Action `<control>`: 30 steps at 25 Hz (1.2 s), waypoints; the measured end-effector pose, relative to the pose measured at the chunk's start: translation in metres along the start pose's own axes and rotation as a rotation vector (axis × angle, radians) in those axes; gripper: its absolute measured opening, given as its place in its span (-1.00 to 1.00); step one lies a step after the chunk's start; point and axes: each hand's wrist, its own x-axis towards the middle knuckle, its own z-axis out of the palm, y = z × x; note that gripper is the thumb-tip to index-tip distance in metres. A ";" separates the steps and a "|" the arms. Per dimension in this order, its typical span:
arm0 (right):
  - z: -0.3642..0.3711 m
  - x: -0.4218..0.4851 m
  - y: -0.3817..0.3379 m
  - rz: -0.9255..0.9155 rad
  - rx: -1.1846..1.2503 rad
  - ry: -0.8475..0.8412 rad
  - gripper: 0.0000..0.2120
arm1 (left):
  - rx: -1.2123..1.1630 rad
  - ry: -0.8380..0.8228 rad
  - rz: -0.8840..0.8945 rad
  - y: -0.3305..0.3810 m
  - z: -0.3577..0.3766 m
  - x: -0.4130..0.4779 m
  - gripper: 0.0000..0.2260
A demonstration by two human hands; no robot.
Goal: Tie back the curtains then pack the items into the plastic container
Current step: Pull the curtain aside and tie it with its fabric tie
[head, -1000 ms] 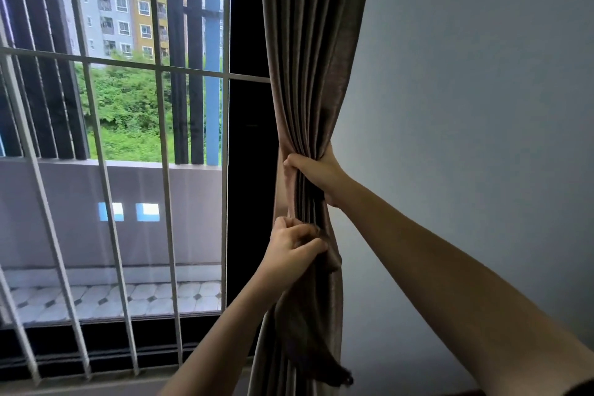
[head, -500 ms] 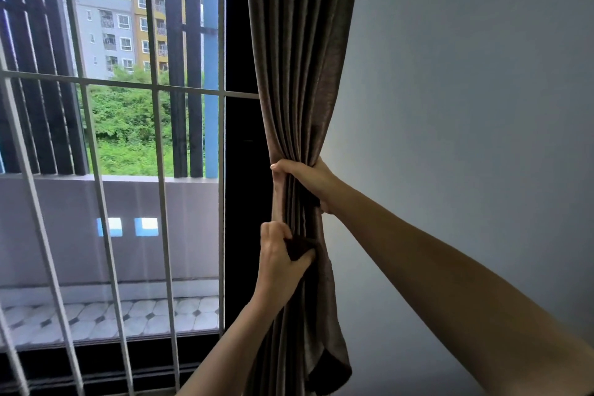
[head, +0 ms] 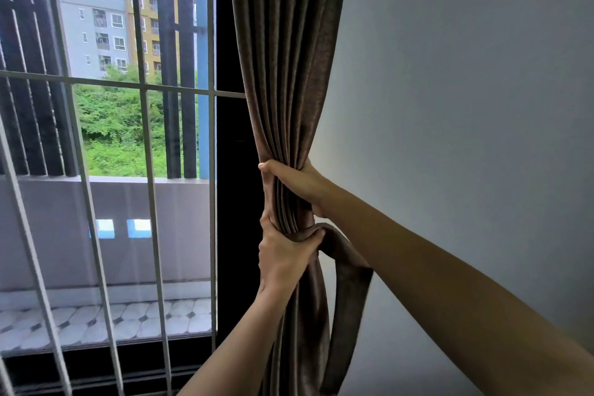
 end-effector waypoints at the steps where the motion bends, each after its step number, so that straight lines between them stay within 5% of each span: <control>1: -0.002 -0.002 -0.001 -0.002 0.001 -0.011 -0.09 | 0.032 0.053 -0.022 0.001 0.004 0.000 -0.17; 6: -0.024 -0.018 0.002 -0.070 0.036 -0.167 -0.55 | 0.057 0.167 -0.044 0.003 0.017 -0.001 -0.51; 10: -0.061 -0.015 0.026 -0.020 -0.126 -0.392 -0.19 | 0.061 0.198 -0.022 0.005 0.019 -0.003 -0.58; 15: -0.077 -0.018 0.072 -0.123 -0.819 -0.358 -0.57 | 0.020 0.157 -0.037 0.000 0.016 0.001 -0.49; 22: -0.066 0.007 0.085 -0.338 -0.796 -0.299 -0.78 | 0.028 0.114 -0.016 -0.006 0.015 0.005 -0.49; 26: -0.069 0.008 0.082 -0.349 -0.811 -0.330 -0.57 | 0.023 0.086 -0.001 -0.007 0.012 0.007 -0.46; 30: -0.078 0.013 0.077 -0.440 -1.131 -0.349 -0.95 | 0.020 0.076 0.023 -0.006 0.013 0.004 -0.51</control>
